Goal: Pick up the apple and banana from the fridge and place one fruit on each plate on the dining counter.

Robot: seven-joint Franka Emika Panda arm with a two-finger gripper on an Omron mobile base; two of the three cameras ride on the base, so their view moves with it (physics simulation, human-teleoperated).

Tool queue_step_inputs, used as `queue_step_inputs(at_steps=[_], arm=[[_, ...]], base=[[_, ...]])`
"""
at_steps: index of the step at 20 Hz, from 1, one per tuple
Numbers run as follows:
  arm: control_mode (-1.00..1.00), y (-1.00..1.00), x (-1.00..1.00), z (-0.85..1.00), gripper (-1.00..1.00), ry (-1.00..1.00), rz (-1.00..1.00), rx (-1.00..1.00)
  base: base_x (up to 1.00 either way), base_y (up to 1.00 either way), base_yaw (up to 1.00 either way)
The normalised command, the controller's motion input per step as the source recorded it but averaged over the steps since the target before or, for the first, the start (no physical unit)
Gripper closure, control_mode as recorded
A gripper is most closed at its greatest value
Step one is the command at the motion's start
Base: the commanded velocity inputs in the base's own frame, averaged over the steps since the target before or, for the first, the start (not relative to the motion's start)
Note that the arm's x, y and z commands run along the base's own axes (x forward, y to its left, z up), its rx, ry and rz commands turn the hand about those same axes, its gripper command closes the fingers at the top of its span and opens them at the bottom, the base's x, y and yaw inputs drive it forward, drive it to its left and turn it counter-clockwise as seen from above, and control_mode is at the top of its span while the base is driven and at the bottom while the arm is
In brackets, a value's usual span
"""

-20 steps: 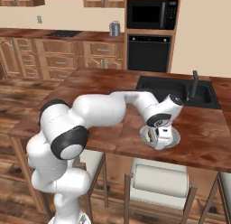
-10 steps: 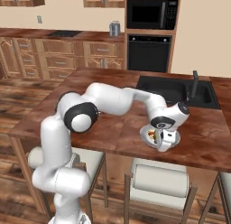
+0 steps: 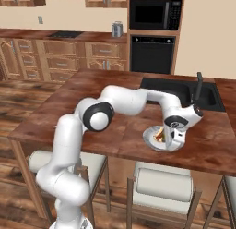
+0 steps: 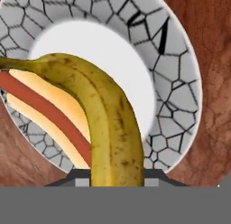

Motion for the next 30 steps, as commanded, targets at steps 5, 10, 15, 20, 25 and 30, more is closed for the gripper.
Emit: queue_step_inputs(at_steps=[5,10,15,20,25,30], arm=[[-1.0,0.0,0.0,-0.4,1.0,-0.09,0.0,0.0],[-1.0,0.0,-0.06,-0.17,-1.0,-0.13,0.0,0.0],[-1.0,0.0,-0.04,-0.01,-1.0,-0.19,0.0,0.01],[-1.0,0.0,-0.13,0.49,-1.0,-0.3,0.0,0.1],[-1.0,0.06,-0.83,0.87,-1.0,-0.48,0.04,-0.03],[-1.0,0.71,-1.0,0.87,-1.0,-0.48,0.12,-0.39]], base=[[0.0,0.0,0.0],[0.0,0.0,0.0],[0.0,0.0,0.0],[0.0,0.0,0.0],[0.0,0.0,0.0],[0.0,0.0,0.0]])
